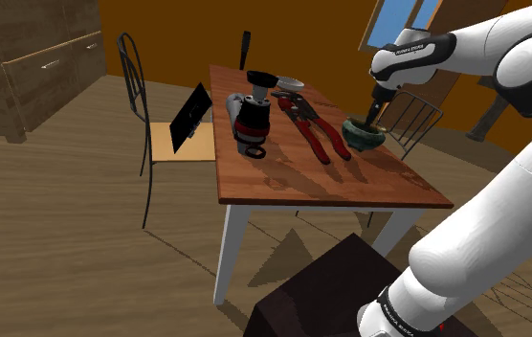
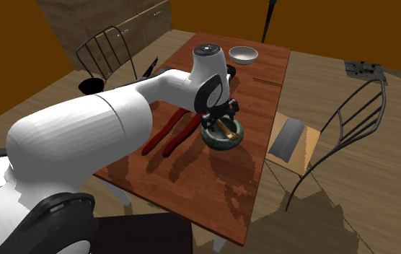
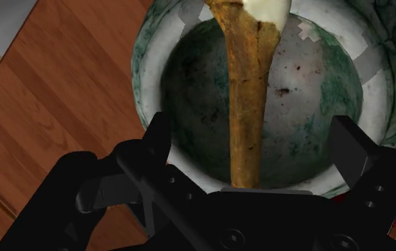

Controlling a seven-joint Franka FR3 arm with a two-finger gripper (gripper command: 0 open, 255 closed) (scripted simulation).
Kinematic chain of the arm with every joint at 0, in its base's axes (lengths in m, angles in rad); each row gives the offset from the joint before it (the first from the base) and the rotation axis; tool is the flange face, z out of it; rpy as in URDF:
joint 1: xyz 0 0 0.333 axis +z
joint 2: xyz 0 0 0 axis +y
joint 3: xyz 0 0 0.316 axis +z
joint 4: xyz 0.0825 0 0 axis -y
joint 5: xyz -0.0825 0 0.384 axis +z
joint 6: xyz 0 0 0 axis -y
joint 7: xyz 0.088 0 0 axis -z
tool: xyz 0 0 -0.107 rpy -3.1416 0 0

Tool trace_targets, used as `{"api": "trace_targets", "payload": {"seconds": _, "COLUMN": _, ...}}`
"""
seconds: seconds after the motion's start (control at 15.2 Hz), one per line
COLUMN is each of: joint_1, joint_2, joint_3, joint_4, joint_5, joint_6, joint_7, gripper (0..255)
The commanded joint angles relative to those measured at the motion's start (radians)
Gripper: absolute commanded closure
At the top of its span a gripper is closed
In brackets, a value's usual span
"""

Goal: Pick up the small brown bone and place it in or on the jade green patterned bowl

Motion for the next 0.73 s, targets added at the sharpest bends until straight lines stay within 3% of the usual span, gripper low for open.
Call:
{"api": "trace_targets", "payload": {"seconds": 0.0, "joint_1": 0.002, "joint_2": -0.015, "joint_3": 0.003, "joint_4": 0.017, "joint_5": -0.006, "joint_6": -0.031, "joint_7": 0.004, "gripper": 0}}
{"api": "trace_targets", "payload": {"seconds": 0.2, "joint_1": 0.008, "joint_2": -0.050, "joint_3": 0.012, "joint_4": 0.071, "joint_5": -0.017, "joint_6": -0.119, "joint_7": 0.012, "gripper": 0}}
{"api": "trace_targets", "payload": {"seconds": 0.66, "joint_1": 0.008, "joint_2": -0.050, "joint_3": 0.012, "joint_4": 0.071, "joint_5": -0.017, "joint_6": -0.119, "joint_7": 0.012, "gripper": 0}}
